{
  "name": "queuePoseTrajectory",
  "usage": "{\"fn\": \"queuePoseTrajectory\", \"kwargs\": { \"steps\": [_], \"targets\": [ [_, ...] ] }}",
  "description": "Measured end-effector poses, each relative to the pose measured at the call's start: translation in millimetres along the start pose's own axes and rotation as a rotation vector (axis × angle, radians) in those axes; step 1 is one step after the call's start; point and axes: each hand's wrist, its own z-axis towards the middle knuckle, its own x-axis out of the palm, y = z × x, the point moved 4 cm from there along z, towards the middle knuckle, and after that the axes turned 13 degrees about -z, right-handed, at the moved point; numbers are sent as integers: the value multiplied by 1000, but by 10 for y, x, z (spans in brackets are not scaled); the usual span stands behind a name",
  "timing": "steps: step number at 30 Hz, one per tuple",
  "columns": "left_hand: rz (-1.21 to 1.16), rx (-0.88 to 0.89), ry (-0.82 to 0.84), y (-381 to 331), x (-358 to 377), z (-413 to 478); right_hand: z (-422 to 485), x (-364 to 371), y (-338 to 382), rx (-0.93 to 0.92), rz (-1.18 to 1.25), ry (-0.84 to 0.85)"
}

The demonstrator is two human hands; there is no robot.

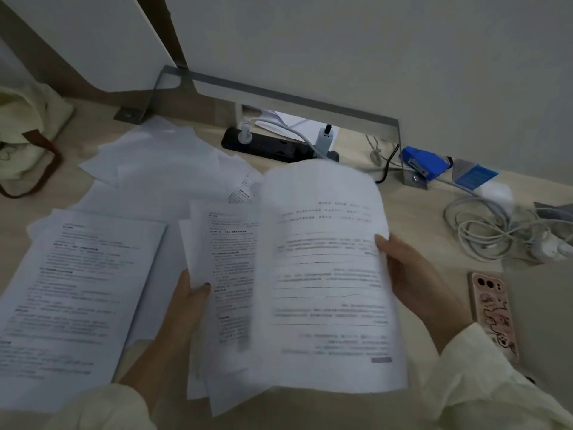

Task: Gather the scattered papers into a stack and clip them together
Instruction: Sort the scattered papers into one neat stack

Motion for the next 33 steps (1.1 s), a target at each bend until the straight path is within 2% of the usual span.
{"fn": "queuePoseTrajectory", "kwargs": {
  "steps": [3,6,10,15,19,22,24,26,28,30,33],
  "targets": [
    [-23,-2,-6,5,9,-31,94,-22,-443,113,-115,-203],
    [-80,-70,-50,84,-35,-9,97,65,-812,189,-38,-334],
    [-193,-164,-23,145,-50,2,62,277,-1032,221,48,-342],
    [-19,-69,36,170,-54,-83,8,363,-1011,243,2,-200],
    [22,-33,59,145,-46,-107,91,-75,-656,157,-58,-405],
    [41,-22,73,161,-46,-125,191,-257,-473,163,-294,-417],
    [29,-28,40,190,-70,-130,232,-346,-413,152,-354,-489],
    [-12,-35,-18,237,-105,-127,201,-424,-396,130,-263,-612],
    [-40,-38,-56,270,-123,-126,110,-422,-488,122,-50,-683],
    [-63,-43,-71,298,-108,-129,-30,-278,-713,175,10,-638],
    [-141,-83,-70,326,-42,-155,-257,136,-1070,274,36,-433]
  ]
}}
